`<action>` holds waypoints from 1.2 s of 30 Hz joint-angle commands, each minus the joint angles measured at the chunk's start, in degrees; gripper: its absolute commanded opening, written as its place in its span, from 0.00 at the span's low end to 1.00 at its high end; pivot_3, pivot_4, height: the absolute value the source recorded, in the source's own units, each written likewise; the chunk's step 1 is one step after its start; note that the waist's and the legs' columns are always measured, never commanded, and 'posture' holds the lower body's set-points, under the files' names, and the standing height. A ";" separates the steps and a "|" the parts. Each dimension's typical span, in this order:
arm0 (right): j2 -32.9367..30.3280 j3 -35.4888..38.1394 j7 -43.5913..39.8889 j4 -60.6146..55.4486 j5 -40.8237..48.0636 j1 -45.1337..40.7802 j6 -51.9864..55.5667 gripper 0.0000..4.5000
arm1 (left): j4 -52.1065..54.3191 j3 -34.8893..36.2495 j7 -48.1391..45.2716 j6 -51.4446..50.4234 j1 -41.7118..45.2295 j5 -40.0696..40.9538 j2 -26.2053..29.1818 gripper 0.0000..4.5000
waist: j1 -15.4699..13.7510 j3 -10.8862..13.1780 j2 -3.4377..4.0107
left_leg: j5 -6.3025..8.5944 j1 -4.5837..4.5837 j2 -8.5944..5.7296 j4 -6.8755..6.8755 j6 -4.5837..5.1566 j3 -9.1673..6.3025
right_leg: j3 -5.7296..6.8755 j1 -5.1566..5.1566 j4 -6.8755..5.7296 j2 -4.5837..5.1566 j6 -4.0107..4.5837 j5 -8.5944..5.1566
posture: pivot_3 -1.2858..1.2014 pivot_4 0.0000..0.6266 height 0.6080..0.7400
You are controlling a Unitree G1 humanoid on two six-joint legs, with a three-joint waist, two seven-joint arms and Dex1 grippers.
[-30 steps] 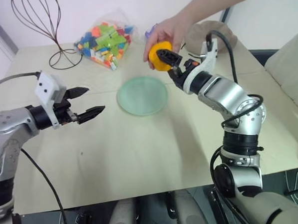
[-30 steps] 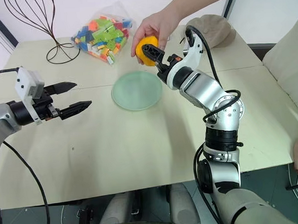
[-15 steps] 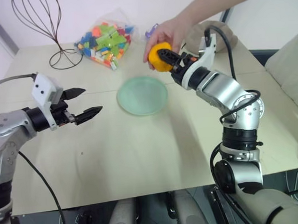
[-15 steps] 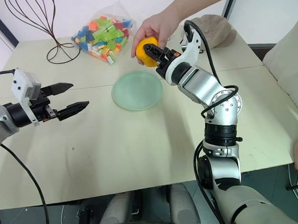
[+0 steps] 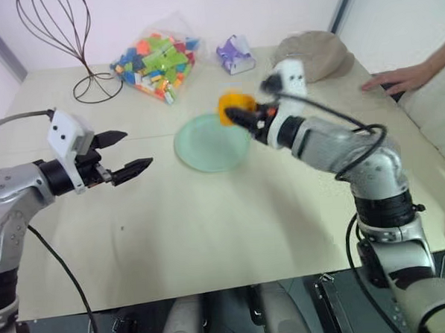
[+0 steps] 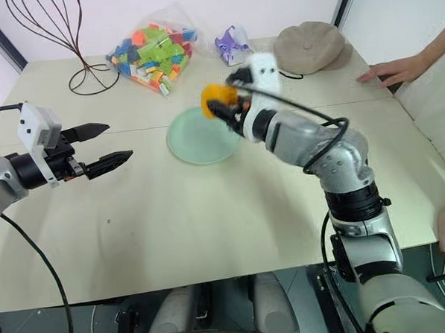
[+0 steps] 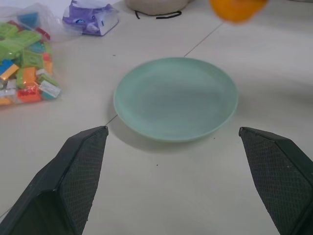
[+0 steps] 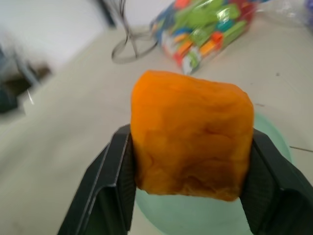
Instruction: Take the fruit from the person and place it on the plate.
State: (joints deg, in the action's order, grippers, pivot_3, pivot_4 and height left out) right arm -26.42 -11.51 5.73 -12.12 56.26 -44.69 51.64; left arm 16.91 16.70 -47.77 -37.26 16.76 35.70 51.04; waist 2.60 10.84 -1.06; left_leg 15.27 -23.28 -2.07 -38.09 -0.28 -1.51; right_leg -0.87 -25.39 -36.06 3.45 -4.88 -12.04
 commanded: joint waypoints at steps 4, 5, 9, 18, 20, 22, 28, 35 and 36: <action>5.94 -7.62 -14.98 12.63 -19.12 -3.36 -12.55 0.47 | 2.42 2.08 0.28 -0.21 -0.67 1.23 0.04 1.00 | -0.12 0.00 -0.01 | 0.00 -0.01 0.01 0.00 0.00 0.00 | 0.00 -0.02 -0.02 -0.03 0.00 0.01 | 0.52 0.24 1.00; 6.89 -8.46 -16.72 15.35 -21.96 -4.08 -14.63 0.47 | 2.75 2.22 0.38 -0.41 -0.84 1.43 0.03 1.00 | -0.11 0.00 0.00 | 0.00 0.00 0.00 0.00 0.00 0.00 | 0.00 -0.01 -0.02 -0.05 -0.01 0.01 | 0.52 0.24 1.00; 11.18 -8.96 -21.88 25.78 -30.04 -6.04 -21.57 0.47 | 4.77 3.20 1.07 -1.68 -1.92 2.80 -0.03 1.00 | -0.29 0.00 -0.01 | 0.00 -0.02 -0.04 0.00 0.00 -0.01 | 0.00 -0.02 -0.01 0.00 -0.01 0.02 | 0.52 0.24 1.00; 14.73 -7.41 -27.38 37.92 -42.41 -8.12 -30.98 0.77 | 7.69 4.22 2.70 -3.47 -3.68 4.70 -0.37 1.00 | -0.13 0.01 0.00 | 0.01 -0.02 -0.04 0.02 -0.02 -0.03 | -0.02 -0.04 -0.01 0.08 0.01 0.03 | 0.52 0.24 1.00; 15.05 -6.71 -28.16 38.55 -43.67 -8.04 -31.51 0.99 | 8.09 4.12 2.83 -3.66 -3.86 4.89 -0.55 1.00 | -0.15 0.01 0.00 | 0.00 -0.02 -0.04 0.03 -0.03 -0.03 | -0.02 -0.05 -0.02 0.08 0.01 0.03 | 0.52 0.24 1.00; 15.02 -5.36 -28.96 37.48 -43.96 -7.90 -30.67 0.99 | 8.25 4.03 2.85 -3.80 -3.95 5.06 -0.68 1.00 | -0.16 0.01 0.00 | 0.00 -0.02 -0.05 0.03 -0.03 -0.03 | -0.03 -0.05 -0.01 0.08 0.01 0.03 | 0.52 0.24 1.00; 9.62 0.14 -33.17 22.09 -41.56 -5.66 -22.20 0.99 | 7.67 3.55 2.06 -3.52 -4.15 5.46 -0.25 1.00 | -0.31 0.03 0.03 | 0.01 -0.03 -0.05 0.04 -0.03 -0.04 | -0.03 -0.06 -0.01 0.11 0.01 0.03 | 0.52 0.24 1.00; -5.20 9.15 -42.55 -5.32 -31.40 4.29 -7.78 0.99 | 6.36 3.67 0.26 -3.21 -4.41 5.33 0.59 1.00 | -1.44 0.02 0.02 | 0.01 -0.04 -0.06 0.06 -0.02 -0.04 | -0.02 -0.02 0.05 0.13 0.02 0.02 | 0.52 0.24 1.00; -7.72 10.78 -44.05 -8.55 -29.78 6.37 -6.51 0.99 | 6.16 3.73 0.04 -3.13 -4.45 5.25 0.69 1.00 | -1.54 0.03 0.03 | 0.01 -0.02 -0.06 0.06 -0.02 -0.04 | -0.01 0.00 0.05 0.12 0.02 0.01 | 0.52 0.24 1.00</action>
State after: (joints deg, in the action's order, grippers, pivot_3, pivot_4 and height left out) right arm -31.98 -3.81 -35.91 -14.12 23.28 -39.26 43.29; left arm 22.57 18.97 -47.22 -41.09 12.01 40.62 50.77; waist 1.06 10.86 -1.03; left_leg 15.29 -23.31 -2.13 -38.04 -0.30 -1.55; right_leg -0.88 -25.41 -36.01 3.56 -4.86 -12.03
